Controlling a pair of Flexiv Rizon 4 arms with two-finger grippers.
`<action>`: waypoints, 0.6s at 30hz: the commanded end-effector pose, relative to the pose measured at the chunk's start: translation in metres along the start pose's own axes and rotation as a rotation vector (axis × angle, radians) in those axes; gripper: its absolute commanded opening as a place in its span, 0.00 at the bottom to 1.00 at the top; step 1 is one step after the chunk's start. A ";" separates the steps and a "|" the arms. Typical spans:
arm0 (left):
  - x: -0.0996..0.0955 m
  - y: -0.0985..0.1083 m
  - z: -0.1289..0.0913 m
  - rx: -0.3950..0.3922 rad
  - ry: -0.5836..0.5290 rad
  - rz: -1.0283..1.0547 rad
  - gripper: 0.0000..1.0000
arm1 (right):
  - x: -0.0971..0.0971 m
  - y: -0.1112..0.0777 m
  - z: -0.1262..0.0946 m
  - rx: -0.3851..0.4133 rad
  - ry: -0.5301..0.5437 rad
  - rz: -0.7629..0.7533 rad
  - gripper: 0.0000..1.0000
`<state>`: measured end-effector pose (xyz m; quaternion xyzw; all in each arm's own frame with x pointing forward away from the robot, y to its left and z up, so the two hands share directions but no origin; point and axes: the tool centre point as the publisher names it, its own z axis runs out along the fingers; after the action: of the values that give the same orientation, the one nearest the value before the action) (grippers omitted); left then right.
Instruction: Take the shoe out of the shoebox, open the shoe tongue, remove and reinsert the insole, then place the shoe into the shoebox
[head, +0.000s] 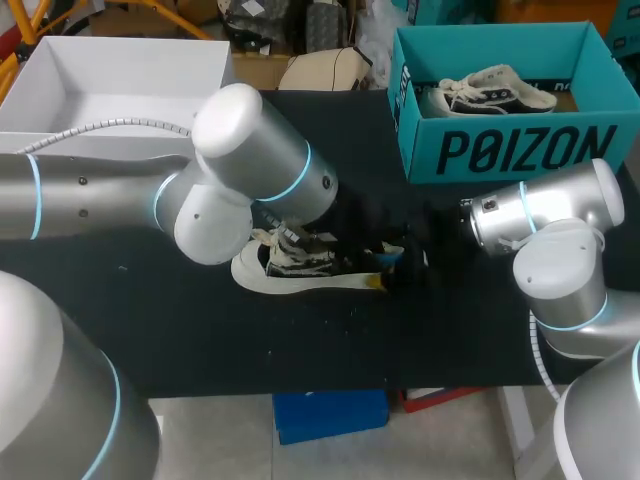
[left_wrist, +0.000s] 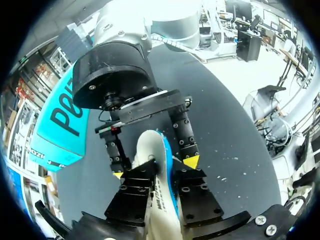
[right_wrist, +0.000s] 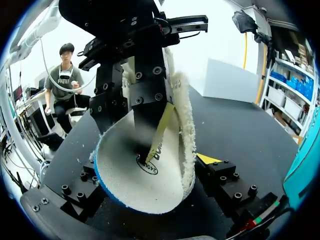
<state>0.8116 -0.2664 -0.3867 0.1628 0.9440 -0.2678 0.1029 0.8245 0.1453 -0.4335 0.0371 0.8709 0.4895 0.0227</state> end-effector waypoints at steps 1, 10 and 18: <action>-0.001 0.001 0.003 -0.014 -0.006 -0.006 0.00 | -0.001 -0.003 0.001 0.002 0.001 0.000 0.00; 0.012 -0.007 -0.030 0.032 -0.018 0.012 0.00 | -0.001 -0.003 0.001 0.002 0.001 0.000 0.00; 0.031 -0.030 -0.076 0.156 0.005 -0.015 0.00 | -0.001 -0.003 0.001 0.002 0.001 0.000 0.00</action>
<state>0.7746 -0.2650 -0.3399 0.1612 0.9275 -0.3249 0.0908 0.8244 0.1454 -0.4334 0.0369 0.8709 0.4896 0.0227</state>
